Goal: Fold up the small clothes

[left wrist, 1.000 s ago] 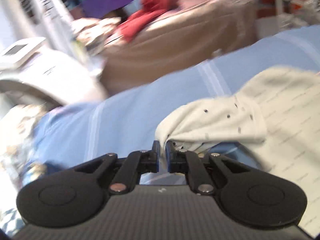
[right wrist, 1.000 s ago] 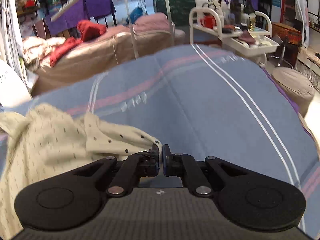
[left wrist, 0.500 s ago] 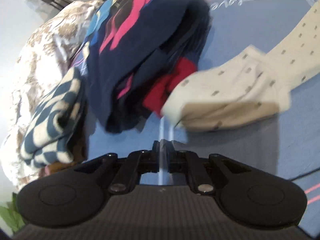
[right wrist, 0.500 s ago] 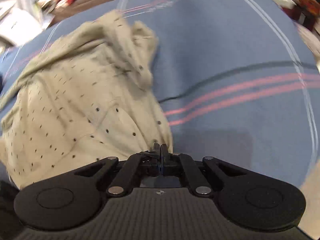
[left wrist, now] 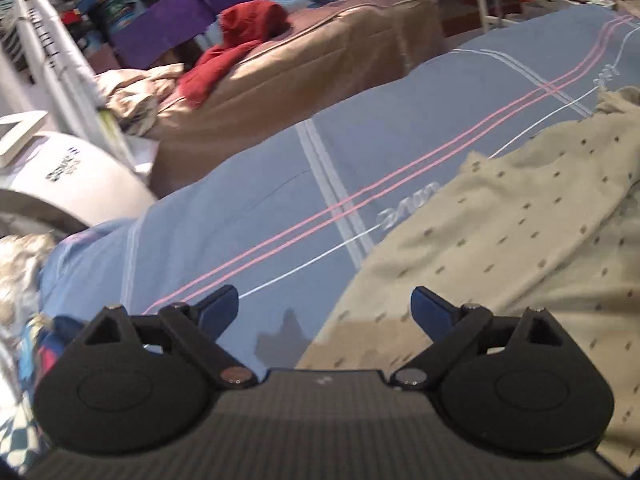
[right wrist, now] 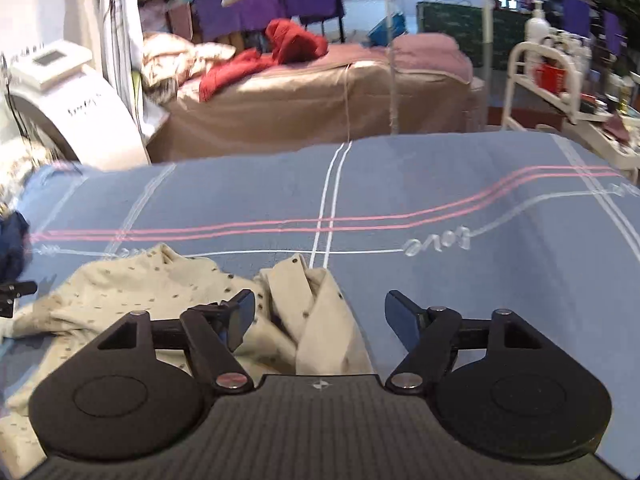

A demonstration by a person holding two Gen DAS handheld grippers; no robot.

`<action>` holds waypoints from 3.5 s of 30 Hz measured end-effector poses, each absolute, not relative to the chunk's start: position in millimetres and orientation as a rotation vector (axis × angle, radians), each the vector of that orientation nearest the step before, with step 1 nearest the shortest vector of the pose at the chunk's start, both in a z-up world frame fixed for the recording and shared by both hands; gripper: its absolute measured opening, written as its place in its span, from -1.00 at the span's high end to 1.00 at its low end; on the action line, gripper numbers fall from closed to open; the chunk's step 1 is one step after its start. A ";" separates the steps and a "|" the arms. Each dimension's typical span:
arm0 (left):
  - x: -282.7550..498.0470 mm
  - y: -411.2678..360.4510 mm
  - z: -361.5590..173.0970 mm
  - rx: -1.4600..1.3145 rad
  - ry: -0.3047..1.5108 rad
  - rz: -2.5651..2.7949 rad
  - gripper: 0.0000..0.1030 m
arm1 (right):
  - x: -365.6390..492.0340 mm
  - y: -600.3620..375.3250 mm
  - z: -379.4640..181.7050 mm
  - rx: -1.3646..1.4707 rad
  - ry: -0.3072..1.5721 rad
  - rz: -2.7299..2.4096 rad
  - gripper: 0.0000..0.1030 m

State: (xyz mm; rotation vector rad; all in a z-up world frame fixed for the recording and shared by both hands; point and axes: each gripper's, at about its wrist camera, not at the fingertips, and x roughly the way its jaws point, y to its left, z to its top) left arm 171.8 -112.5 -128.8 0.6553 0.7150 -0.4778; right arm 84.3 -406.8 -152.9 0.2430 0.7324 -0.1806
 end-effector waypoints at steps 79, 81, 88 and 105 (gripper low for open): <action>282.5 -245.6 -129.0 0.714 0.643 -0.564 0.82 | 219.5 -408.8 -130.3 0.077 0.690 -0.174 0.86; 309.4 -262.6 -139.1 0.734 0.651 -0.531 0.82 | 243.1 -408.3 -137.7 0.040 0.705 -0.193 0.86; 364.9 -294.8 -193.1 0.871 0.671 -0.467 0.12 | 294.9 -420.3 -179.0 0.005 0.807 -0.244 0.36; 358.7 -201.0 -148.7 0.623 0.654 -0.245 -1.00 | 155.0 -443.3 -143.6 0.181 0.604 -0.269 -0.96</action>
